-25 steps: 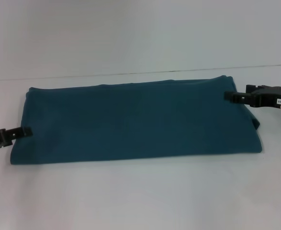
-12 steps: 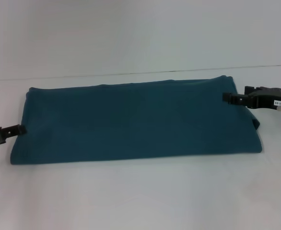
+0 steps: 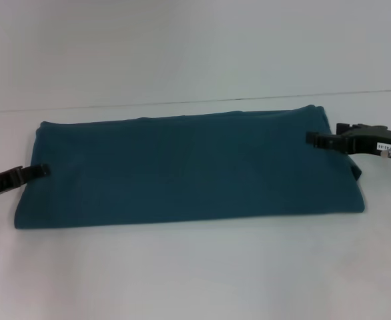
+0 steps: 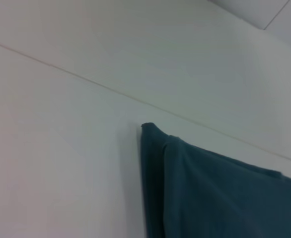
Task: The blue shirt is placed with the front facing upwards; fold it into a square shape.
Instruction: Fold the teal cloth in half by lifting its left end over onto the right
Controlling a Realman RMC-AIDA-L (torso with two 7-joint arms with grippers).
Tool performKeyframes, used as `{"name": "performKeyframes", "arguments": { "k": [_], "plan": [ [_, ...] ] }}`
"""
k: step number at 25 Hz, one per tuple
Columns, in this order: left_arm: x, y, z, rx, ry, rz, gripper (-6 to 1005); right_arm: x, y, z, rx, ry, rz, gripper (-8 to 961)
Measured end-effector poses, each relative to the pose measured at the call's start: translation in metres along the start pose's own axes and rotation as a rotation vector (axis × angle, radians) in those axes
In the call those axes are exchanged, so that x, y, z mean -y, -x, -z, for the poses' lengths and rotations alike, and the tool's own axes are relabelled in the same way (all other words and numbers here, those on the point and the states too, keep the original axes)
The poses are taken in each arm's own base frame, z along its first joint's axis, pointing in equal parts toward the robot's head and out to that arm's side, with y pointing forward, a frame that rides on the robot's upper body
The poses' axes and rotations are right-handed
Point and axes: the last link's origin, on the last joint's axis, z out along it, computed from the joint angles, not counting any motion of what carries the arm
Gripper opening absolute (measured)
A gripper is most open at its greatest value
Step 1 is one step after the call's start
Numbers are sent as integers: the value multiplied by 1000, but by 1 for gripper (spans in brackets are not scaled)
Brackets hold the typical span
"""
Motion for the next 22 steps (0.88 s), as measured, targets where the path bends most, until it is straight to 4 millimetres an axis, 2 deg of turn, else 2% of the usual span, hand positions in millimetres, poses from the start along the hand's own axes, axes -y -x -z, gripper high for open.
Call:
{"name": "performKeyframes", "arguments": {
  "k": [15,22],
  "plan": [
    [5,-1,-8,-58,-90,0,824,-5,-2,-4,-1,11,-13,929],
    [0,-1,-11,-58,-77,7,824,-5,-2,-4,-1,12,-15,929]
  ]
}}
